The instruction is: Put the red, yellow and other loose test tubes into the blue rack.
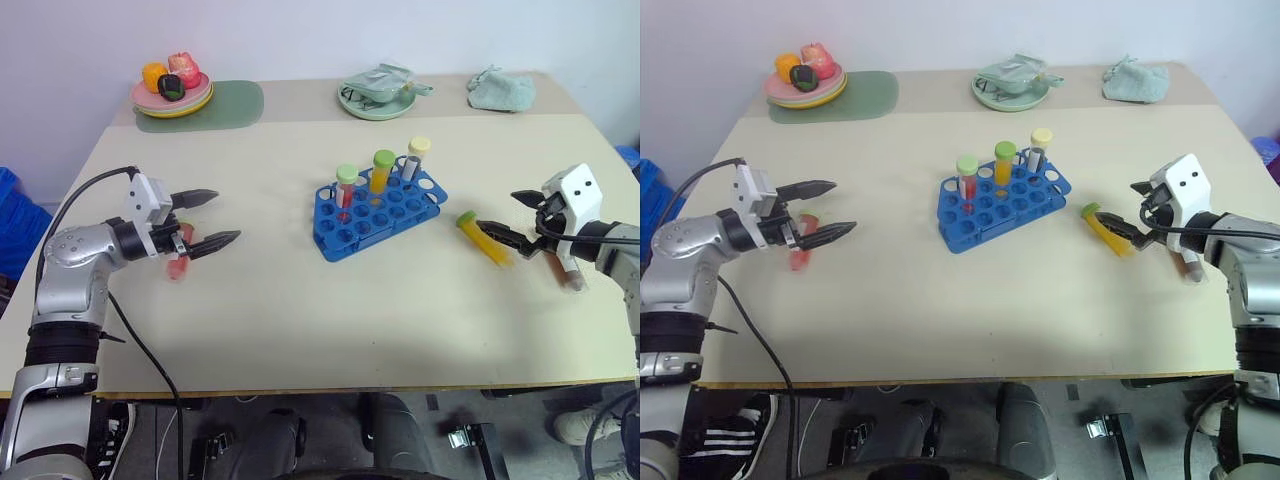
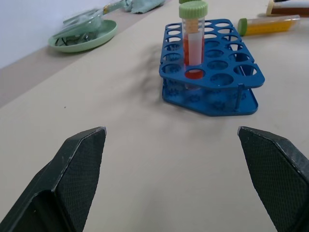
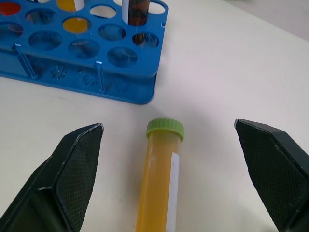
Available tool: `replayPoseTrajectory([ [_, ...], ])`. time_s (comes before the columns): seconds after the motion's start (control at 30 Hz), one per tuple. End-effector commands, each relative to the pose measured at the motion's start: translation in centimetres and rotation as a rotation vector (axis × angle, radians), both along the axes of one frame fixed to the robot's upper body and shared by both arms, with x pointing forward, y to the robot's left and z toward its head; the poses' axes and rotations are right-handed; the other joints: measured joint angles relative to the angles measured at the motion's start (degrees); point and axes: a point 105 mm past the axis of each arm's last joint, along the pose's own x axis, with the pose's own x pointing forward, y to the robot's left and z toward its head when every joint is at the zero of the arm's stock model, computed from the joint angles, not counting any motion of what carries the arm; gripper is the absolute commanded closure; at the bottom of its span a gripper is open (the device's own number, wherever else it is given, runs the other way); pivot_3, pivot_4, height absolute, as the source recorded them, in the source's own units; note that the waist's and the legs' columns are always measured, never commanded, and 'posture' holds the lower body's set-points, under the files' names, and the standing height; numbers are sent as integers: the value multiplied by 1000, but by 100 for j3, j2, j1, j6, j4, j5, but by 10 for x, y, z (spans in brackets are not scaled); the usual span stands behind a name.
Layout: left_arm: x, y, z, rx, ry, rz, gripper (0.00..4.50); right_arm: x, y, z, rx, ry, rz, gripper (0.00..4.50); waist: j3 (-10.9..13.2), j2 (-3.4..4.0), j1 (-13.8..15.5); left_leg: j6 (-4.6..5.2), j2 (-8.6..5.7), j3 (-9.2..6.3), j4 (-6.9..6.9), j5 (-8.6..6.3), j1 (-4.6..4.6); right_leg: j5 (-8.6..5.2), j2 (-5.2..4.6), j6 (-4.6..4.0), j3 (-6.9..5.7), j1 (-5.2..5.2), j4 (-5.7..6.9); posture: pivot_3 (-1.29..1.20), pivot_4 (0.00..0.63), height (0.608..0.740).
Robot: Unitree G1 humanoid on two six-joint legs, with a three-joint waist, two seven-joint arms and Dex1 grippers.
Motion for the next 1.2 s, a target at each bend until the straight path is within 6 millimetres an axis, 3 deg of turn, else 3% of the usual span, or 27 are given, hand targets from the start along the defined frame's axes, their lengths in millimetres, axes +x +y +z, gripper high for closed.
replayPoseTrajectory([
  [0.03,2,0,11,8,-40,-7,38,0,1,16,-2,-61,0,36,0,0,0,0,0,0,0,0,0,0,0,0,0,0,0,0,150,740],
  [0.5,0,8,12,-22,-23,9,38,10,21,22,21,-79,21,36,0,0,-3,0,0,0,0,0,0,0,0,0,0,0,0,0,150,740],
  [0.8,0,-6,11,-52,-9,-18,38,11,31,29,56,-78,26,36,0,0,9,0,1,-3,0,0,0,0,1,0,0,-1,0,0,150,740],
  [1.07,0,-17,9,-55,5,-47,38,15,12,27,45,-42,-51,36,0,0,0,0,1,0,0,0,0,0,1,0,1,0,0,0,150,740],
  [1.2,-1,-24,9,-48,20,-87,38,18,-27,20,4,111,-222,36,0,0,8,0,-1,2,2,0,-1,0,0,0,1,-1,1,0,150,740],
])
